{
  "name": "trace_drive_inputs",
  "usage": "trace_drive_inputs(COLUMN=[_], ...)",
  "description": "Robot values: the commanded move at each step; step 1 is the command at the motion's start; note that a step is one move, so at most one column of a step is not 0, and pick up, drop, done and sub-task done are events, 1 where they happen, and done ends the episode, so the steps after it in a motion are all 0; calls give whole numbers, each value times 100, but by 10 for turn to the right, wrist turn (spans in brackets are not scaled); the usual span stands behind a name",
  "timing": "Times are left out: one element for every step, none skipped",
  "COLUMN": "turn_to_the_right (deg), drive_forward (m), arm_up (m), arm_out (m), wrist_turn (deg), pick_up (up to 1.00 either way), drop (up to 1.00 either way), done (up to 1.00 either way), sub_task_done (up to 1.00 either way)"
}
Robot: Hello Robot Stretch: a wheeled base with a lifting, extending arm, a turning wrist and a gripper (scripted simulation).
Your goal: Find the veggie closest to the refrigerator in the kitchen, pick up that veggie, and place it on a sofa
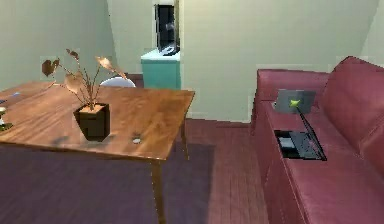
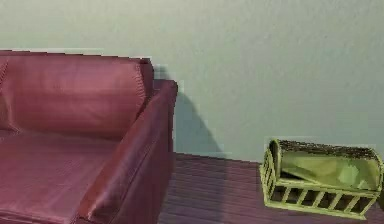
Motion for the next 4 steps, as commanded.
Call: trace_drive_inputs(turn_to_the_right=[-450,-420,0,-330], drive_forward=[0,0,80,0], arm_up=[0,0,0,0], arm_out=[0,0,0,0], wrist_turn=[0,0,0,0], pick_up=[0,0,0,0], drop=[0,0,0,0], done=[0,0,0,0], sub_task_done=[0,0,0,0])
